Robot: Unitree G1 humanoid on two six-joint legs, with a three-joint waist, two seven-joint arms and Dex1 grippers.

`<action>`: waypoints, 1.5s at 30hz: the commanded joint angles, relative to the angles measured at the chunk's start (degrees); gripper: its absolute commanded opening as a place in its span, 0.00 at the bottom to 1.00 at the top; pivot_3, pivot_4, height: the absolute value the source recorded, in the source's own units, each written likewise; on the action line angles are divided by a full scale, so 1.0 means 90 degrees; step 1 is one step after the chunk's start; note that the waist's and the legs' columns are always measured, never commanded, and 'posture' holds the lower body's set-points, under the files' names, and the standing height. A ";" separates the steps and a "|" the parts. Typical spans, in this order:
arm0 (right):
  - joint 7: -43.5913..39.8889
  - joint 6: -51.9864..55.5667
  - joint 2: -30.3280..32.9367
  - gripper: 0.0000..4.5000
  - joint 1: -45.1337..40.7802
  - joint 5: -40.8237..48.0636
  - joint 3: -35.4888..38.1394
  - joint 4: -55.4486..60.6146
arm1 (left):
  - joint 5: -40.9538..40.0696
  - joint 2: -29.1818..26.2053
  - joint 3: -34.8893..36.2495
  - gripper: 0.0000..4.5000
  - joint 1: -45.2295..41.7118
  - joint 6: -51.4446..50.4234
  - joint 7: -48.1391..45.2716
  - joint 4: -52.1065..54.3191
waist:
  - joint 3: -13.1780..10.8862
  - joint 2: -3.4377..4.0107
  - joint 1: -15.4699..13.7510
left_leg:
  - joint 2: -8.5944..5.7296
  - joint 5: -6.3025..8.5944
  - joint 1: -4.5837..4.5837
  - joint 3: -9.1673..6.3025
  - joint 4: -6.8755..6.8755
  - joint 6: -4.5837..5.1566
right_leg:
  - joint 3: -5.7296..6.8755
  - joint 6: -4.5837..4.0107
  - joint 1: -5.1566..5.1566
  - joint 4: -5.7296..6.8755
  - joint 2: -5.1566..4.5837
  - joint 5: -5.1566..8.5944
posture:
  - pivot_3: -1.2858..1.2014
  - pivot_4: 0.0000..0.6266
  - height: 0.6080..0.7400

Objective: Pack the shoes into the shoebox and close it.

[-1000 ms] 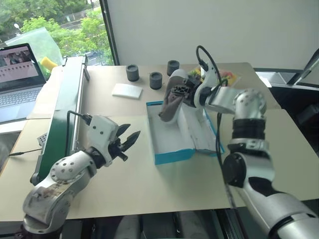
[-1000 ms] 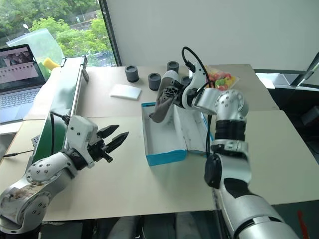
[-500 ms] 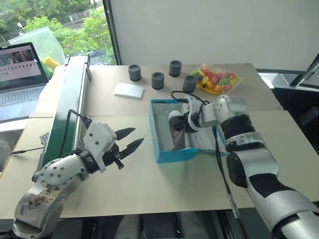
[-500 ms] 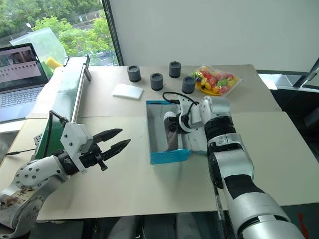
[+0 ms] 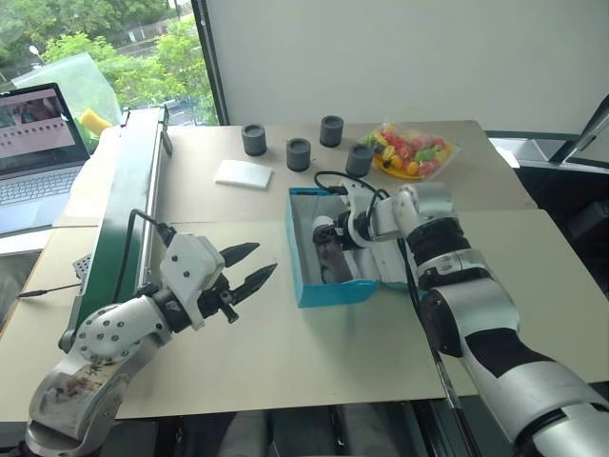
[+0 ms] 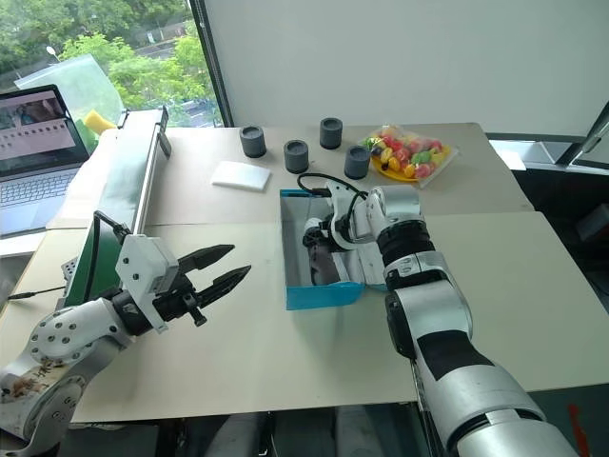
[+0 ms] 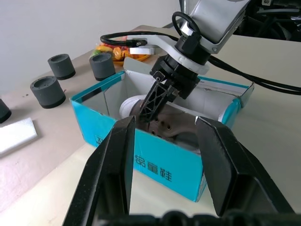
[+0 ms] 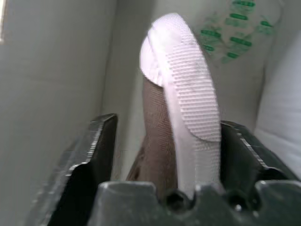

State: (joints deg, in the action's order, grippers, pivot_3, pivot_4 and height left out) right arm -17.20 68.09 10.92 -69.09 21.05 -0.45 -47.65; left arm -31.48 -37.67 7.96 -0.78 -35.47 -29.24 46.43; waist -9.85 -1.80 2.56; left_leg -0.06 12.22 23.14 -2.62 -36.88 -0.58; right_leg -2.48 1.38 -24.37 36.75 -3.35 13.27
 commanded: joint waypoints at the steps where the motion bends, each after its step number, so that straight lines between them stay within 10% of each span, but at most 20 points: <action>1: 0.0070 -0.0350 0.0082 0.88 -0.0299 -0.0169 0.0164 0.0450 | 0.0092 -0.0030 0.0096 0.48 0.0034 0.0149 0.0016 0.0136 | 0.0000 0.0000 -0.0005 | 0.0000 0.0000 0.0001 0.0000 0.0000 0.0000 | 0.0000 0.0000 0.0000 0.0000 0.0000 0.0000 | 0.52 0.24 1.00; 13: -0.0101 -0.2450 0.0574 0.88 -0.0275 -0.0963 0.0043 0.1784 | 0.0789 0.0743 0.0550 0.48 -0.0514 0.0077 0.1440 -0.0450 | -0.0003 0.0005 -0.0019 | -0.0002 0.0000 0.0003 -0.0003 -0.0003 0.0000 | 0.0004 0.0001 -0.0002 0.0001 -0.0001 0.0000 | 0.52 0.24 1.00; 21: -0.3023 -0.2545 0.0964 0.88 0.1898 0.0838 -0.0339 0.6100 | 0.1728 0.1684 0.1650 0.48 -0.0958 -0.0785 0.3614 -0.0867 | -0.0002 0.0004 -0.0001 | 0.0003 0.0002 0.0007 -0.0015 0.0000 0.0000 | 0.0004 0.0002 -0.0003 0.0003 -0.0002 -0.0001 | 0.52 0.24 1.00; 27: -0.2795 -0.2781 0.0931 0.88 0.3118 0.0474 -0.1055 0.6871 | 0.1664 0.1877 0.1780 0.48 -0.0655 -0.1276 0.3626 -0.0931 | 0.0002 -0.0003 -0.0028 | -0.0003 0.0001 -0.0003 -0.0028 -0.0016 -0.0002 | 0.0006 0.0008 0.0009 0.0011 -0.0011 -0.0004 | 0.52 0.24 1.00; 34: -0.2470 -0.3753 0.0804 1.00 0.3883 -0.0490 -0.1847 0.6668 | 0.1553 0.1956 0.2170 0.98 -0.0170 -0.1176 0.3360 -0.1397 | 0.0002 -0.0005 -0.0013 | 0.0000 0.0000 -0.0031 -0.0013 -0.0012 -0.0005 | 0.0000 0.0003 0.0018 0.0023 -0.0002 -0.0003 | 0.52 0.24 1.00; 45: -0.2518 -0.4193 0.0731 1.00 0.4138 -0.0959 -0.2075 0.6443 | 0.1721 0.1776 0.2334 0.98 -0.0248 -0.0948 0.3258 -0.1972 | 0.0004 -0.0007 -0.0030 | -0.0003 0.0000 -0.0030 -0.0017 -0.0012 -0.0005 | 0.0001 0.0003 0.0018 0.0019 -0.0005 -0.0003 | 0.52 0.24 1.00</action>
State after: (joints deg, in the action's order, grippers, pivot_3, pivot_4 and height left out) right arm -39.53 32.13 17.43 -31.76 13.25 -18.98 9.40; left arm -16.81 -20.77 27.99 -2.27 -45.59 0.33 28.18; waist -9.82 -1.86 2.29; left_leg -0.09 12.22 22.88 -2.77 -36.99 -0.63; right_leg -2.47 1.41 -24.21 36.93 -3.40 13.24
